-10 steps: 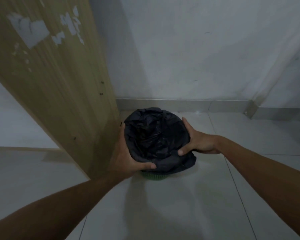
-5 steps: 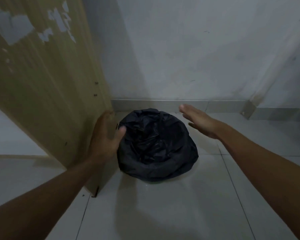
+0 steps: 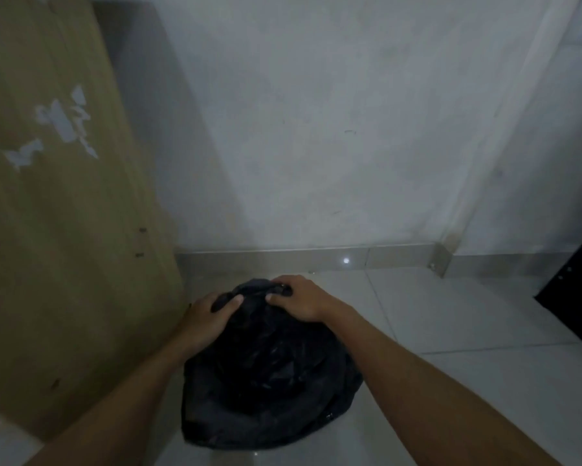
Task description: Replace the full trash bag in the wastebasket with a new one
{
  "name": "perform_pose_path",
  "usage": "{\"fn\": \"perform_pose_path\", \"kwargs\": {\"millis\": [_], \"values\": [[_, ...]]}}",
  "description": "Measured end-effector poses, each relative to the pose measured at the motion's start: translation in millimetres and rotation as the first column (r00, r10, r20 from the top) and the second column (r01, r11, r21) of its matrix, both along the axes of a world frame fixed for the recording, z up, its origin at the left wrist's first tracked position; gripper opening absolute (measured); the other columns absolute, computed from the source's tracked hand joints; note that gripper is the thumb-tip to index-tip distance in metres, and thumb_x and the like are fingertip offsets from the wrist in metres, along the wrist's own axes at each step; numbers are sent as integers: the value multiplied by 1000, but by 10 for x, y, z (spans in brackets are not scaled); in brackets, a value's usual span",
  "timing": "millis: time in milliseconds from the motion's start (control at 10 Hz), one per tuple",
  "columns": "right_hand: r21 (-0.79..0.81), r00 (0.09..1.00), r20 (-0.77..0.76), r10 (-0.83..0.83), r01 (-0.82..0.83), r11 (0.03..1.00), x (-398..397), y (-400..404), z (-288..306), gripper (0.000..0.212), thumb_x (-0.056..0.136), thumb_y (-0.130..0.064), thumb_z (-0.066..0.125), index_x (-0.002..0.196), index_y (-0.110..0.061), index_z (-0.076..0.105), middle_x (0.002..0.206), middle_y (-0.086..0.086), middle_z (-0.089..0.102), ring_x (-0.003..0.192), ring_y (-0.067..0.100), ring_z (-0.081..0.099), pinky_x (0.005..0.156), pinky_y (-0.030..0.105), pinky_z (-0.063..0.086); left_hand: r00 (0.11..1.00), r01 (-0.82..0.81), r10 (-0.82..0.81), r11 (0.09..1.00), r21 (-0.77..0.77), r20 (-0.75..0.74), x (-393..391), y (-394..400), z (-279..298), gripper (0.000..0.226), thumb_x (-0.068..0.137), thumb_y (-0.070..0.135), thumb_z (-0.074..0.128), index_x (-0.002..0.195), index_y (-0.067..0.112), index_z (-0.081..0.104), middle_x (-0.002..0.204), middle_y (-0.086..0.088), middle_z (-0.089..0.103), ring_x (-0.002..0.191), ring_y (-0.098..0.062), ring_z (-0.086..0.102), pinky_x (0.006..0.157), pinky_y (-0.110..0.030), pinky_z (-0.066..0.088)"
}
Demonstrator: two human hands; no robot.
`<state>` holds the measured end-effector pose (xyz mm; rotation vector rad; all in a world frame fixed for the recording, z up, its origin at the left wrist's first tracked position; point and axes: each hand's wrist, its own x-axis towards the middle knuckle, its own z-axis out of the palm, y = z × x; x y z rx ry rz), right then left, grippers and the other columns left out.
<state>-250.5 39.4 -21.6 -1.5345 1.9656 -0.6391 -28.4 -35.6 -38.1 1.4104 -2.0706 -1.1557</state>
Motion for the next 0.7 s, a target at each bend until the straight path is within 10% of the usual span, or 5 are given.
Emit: {"fn": "perform_pose_path", "kwargs": {"millis": [200, 400, 700], "values": [[18, 999, -41, -34, 35, 999, 26, 1, 5, 53, 89, -56, 64, 134, -28, 63, 137, 3, 65, 122, 27, 62, 102, 40, 50, 999, -44, 45, 997, -56, 16, -43, 36, -39, 33, 98, 51, 61, 111, 22, 72, 108, -3, 75, 105, -25, 70, 92, -38, 54], [21, 996, -6, -87, 87, 996, 21, 6, 100, 66, 90, -55, 65, 145, -19, 55, 146, 9, 59, 132, 27, 57, 110, 36, 44, 988, -54, 75, 987, -152, 135, -73, 37, 144, 61, 96, 62, 56, 141, 20, 59, 144, -9, 62, 132, -32, 58, 105, -41, 48], [-79, 996, -24, -87, 84, 993, -18, -239, 1951, 64, 104, -39, 53, 158, -10, 34, 163, 13, 36, 148, 29, 37, 121, 39, 31, 994, 30, 7, 942, -334, 108, -714, 20, 2211, 41, 107, 41, 46, 132, 14, 65, 136, -10, 66, 120, -31, 64, 99, -38, 51]]}}
